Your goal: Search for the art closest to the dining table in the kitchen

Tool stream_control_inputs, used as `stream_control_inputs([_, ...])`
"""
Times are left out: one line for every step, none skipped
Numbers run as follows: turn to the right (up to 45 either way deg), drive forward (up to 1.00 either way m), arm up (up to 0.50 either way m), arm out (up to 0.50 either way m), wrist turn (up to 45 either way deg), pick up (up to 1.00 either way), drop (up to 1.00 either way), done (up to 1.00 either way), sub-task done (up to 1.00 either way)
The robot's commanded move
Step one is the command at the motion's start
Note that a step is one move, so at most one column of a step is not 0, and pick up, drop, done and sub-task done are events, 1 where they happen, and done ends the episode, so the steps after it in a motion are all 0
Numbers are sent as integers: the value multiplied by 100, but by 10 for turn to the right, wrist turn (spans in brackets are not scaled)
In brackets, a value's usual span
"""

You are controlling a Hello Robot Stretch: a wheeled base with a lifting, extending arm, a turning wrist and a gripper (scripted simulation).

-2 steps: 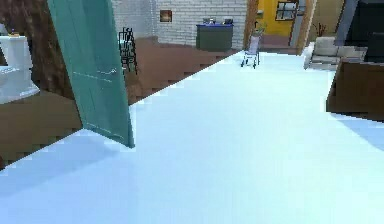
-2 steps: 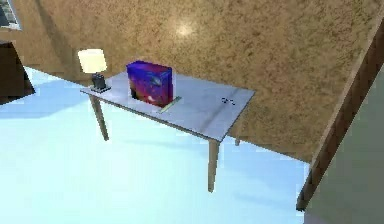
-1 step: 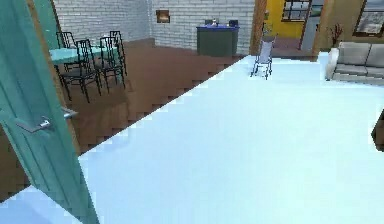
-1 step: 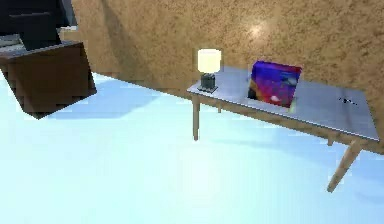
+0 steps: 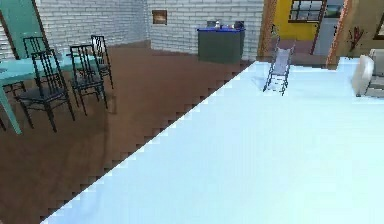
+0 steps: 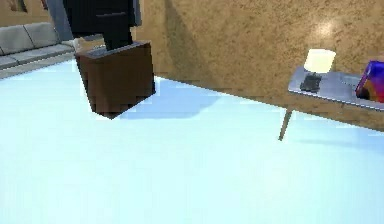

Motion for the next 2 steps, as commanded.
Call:
stream_control_inputs([-150, 0, 0, 0, 0, 0, 0, 0, 0])
stream_control_inputs([0, 45, 0, 0, 0, 0, 0, 0, 0])
